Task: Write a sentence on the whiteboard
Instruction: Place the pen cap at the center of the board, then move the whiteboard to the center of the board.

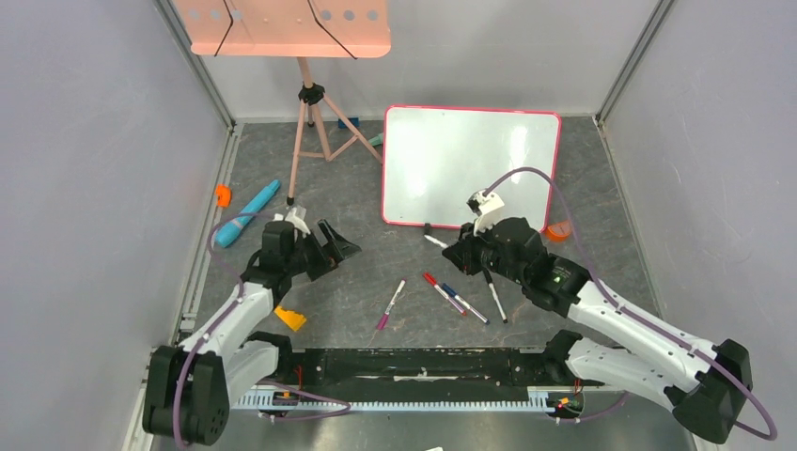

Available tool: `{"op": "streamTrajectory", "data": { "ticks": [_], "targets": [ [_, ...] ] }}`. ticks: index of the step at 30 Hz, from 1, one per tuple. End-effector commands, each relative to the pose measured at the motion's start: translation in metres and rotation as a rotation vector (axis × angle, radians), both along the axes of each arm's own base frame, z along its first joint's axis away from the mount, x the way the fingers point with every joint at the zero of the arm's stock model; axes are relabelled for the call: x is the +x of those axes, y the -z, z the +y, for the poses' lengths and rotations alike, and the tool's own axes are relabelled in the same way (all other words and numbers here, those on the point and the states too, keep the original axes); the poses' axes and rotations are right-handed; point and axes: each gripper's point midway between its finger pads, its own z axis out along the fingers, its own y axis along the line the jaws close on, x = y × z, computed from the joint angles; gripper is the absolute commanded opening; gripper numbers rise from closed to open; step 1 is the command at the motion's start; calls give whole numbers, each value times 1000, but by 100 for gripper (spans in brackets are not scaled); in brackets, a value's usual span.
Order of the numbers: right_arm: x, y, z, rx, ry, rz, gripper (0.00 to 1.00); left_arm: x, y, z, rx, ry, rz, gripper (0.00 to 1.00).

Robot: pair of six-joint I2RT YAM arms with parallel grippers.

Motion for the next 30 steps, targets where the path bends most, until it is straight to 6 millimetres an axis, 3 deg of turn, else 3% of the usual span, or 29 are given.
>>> {"op": "streamTrajectory", "data": {
  "ticks": [1, 4, 8, 12, 16, 22, 26, 30],
  "targets": [
    [7, -43, 8, 40, -9, -41, 0, 31, -53, -25, -26, 164, -217, 100],
    [9, -37, 1, 13, 29, -26, 0, 41, -64, -29, -8, 187, -293, 100],
    [13, -12, -17, -34, 83, -62, 0, 61, -64, -35, 39, 237, -390, 100],
    [8, -12, -26, 7, 69, -109, 0, 78, -62, -46, 18, 259, -446, 98],
    [8, -6, -50, -14, 151, -131, 0, 95, -64, -52, 42, 273, -486, 98],
    [57, -41, -117, -151, 453, -224, 0, 114, -67, -61, 42, 300, -524, 96],
    [90, -65, -176, -127, 660, -232, 0, 127, -62, -60, 83, 295, -548, 95],
    [112, -74, -227, -114, 828, -211, 0, 139, -54, -64, 103, 317, -544, 94]
  ]
}}
